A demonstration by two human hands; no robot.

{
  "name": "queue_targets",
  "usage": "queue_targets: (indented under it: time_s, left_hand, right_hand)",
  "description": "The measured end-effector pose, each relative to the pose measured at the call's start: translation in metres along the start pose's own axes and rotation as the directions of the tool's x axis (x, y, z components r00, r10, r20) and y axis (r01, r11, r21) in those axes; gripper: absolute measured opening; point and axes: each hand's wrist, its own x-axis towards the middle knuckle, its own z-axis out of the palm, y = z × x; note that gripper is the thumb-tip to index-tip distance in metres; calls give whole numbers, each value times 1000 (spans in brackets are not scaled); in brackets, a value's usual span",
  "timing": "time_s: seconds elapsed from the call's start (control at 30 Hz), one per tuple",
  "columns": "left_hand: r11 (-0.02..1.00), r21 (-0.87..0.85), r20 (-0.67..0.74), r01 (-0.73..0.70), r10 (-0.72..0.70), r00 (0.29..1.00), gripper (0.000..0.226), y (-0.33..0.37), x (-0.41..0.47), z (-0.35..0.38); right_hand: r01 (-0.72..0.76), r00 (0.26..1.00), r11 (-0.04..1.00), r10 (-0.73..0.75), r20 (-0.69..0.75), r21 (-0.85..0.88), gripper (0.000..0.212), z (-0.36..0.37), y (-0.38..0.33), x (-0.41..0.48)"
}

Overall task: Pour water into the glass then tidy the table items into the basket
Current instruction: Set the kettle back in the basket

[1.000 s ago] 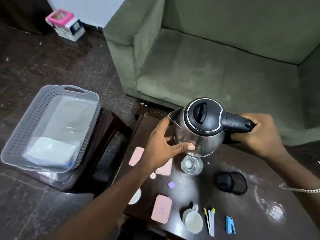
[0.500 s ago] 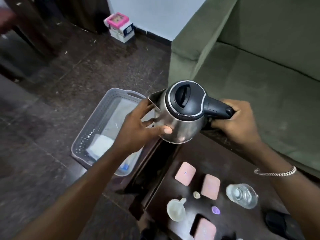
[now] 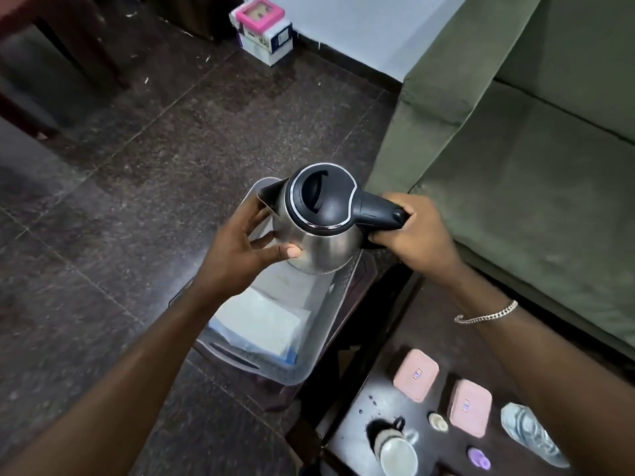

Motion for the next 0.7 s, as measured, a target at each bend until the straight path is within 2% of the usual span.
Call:
queue_targets:
  time_s: [0.3, 0.57, 0.7]
  left_hand:
    - [995, -28, 20, 92, -91, 996, 96, -50, 16, -12]
    - [986, -93, 48, 140, -136, 990, 95, -67, 19, -10]
    - [986, -71, 60, 149, -145, 988, 95, -64, 21, -11]
  right_hand:
    - [-95, 995, 994, 96, 14, -45, 25, 36, 30, 15]
    - [-161, 986, 986, 163, 45, -51, 22, 40, 35, 12]
    - [-193, 981, 972, 195, 4, -132, 23, 36, 32, 14]
